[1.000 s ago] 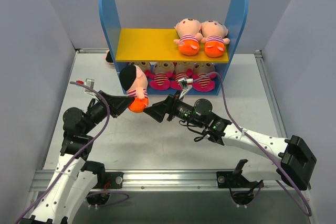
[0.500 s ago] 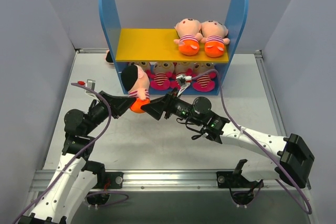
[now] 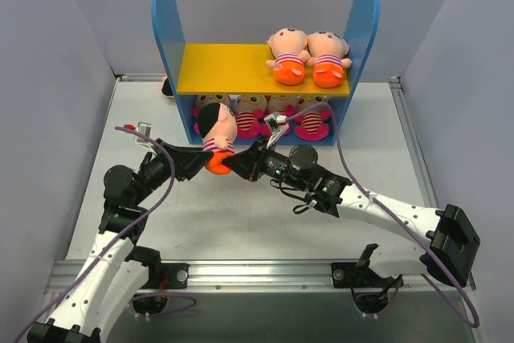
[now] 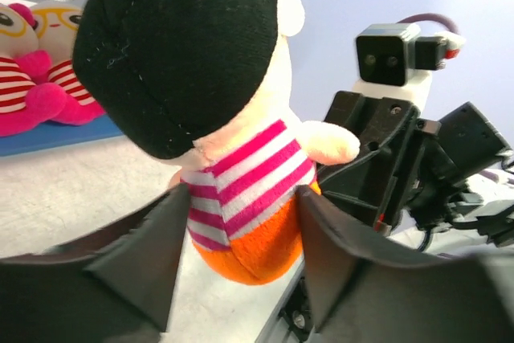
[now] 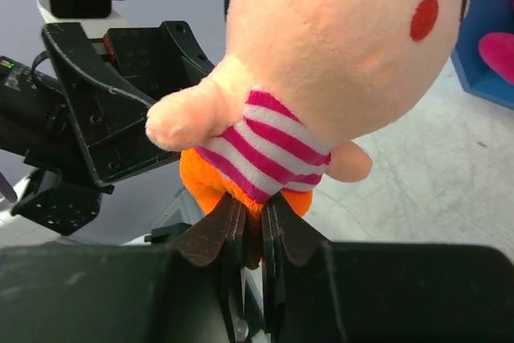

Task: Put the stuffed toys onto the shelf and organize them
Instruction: Pass the stuffed toy from the left arm to the right, then place the stuffed toy onto shelf

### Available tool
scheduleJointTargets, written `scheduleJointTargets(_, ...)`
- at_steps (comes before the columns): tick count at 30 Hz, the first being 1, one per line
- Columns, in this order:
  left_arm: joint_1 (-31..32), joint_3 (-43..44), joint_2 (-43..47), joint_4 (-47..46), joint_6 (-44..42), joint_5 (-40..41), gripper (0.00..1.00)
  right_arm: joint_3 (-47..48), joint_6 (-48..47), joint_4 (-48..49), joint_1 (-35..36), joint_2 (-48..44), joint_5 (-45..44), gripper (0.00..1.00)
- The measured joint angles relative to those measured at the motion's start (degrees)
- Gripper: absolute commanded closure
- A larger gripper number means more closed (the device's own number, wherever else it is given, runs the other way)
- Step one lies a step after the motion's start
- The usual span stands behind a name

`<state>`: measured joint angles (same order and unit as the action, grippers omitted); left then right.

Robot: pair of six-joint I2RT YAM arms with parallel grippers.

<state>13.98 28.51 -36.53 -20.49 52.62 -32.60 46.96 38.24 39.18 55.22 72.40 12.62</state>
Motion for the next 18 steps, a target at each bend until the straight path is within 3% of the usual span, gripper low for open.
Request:
scheduleJointTargets(4,0.22,1.49,0.28,5.35,-3.39,1.4,0.16,4.11,-4.5,-9.27,0.04,-0.94,-2.4,1.0)
scheduleJointTargets(8,0.28,5.97,1.62,14.25,-8.7,3.78,0.08,10.78,-9.99,-19.47,0.33,-1.16,-6.25,1.0)
scheduleJointTargets(13,0.31,12.72,4.04,26.95,-15.85,10.51,0.08,23.63,-17.66,-33.75,0.33,-0.98,-13.68,1.0)
scheduleJointTargets(18,0.5,17.2,3.65,39.82,-20.9,23.19,0.07,38.51,-23.58,-44.98,0.33,3.1,-20.98,1.0)
